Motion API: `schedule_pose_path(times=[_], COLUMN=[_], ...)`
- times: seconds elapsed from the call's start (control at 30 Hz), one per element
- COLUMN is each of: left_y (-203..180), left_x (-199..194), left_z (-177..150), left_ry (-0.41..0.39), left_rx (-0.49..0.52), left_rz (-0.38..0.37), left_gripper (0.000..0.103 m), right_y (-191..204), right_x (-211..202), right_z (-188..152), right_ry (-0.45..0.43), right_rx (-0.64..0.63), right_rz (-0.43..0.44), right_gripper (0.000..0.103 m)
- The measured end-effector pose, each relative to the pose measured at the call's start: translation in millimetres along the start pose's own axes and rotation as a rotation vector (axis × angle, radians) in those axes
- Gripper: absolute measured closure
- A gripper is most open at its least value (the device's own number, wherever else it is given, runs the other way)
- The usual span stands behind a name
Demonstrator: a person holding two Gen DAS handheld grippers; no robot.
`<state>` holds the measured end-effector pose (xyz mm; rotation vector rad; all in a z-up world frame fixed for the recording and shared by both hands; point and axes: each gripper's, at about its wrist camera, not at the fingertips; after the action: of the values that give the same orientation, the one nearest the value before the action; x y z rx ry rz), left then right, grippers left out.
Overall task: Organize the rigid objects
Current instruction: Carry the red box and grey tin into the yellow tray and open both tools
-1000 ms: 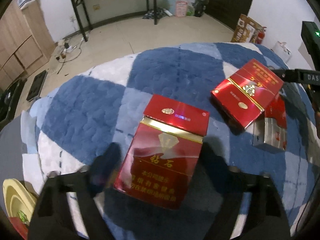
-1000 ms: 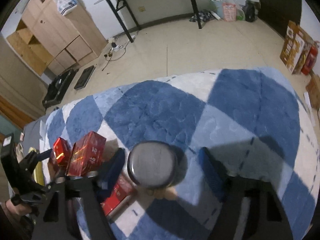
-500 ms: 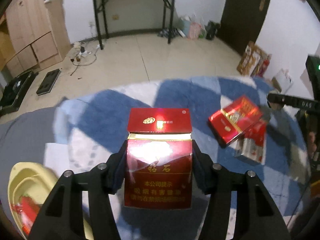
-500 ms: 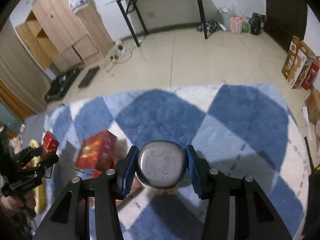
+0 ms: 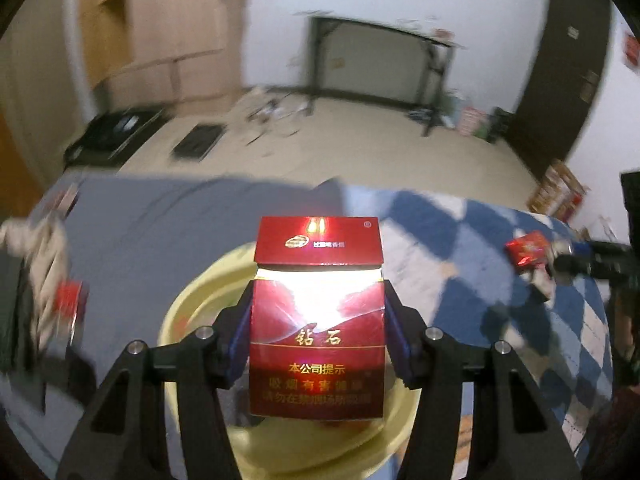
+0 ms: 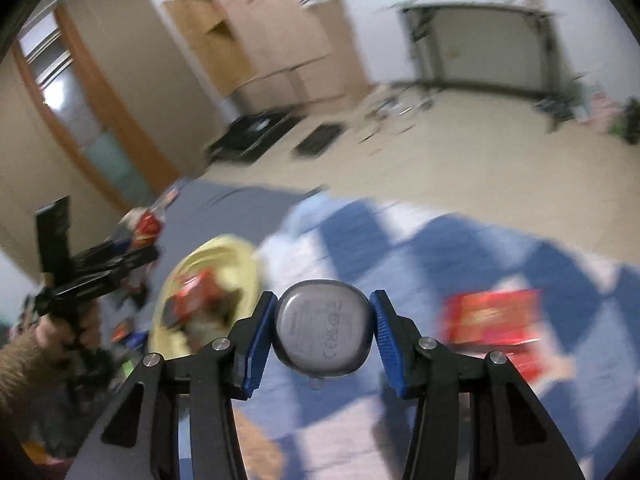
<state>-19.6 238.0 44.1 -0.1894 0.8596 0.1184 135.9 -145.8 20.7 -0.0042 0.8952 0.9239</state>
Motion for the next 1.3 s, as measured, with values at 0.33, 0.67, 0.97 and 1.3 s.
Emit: schedule_pose_path(times=[0.33, 0.67, 0.97, 1.3], left_y=[46, 73, 89, 85], left_x=[30, 69, 90, 80], left_z=[-45, -48, -53, -59], left_ry=[0.068, 0.092, 0.12, 0.113], left_rx=[-0.097, -0.16, -0.2, -0.234], left_rz=[0.089, 0.099, 0.09, 0.087], left_gripper=[0.045, 0.045, 0.045, 0.012], right_y=[132, 170, 183, 190], right_x=[103, 196, 224, 213], right_z=[-33, -65, -74, -73], right_ry=[0.117, 0.165, 0.141, 0.133], right_rx=[-0.207, -0.263, -0.342, -0.395], right_rz=[0.083, 0.008, -0.056, -0.032], right_gripper=[0.056, 0.056, 0.056, 0.042])
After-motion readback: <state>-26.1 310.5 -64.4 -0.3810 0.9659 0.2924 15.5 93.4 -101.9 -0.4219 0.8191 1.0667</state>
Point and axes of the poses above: each gripper's, at about its wrist camera, not at the fingertips, and x roughly the way its jaws point, y to its left, z to its top, and after that the axes turned 2 degrees about -z, right-handed
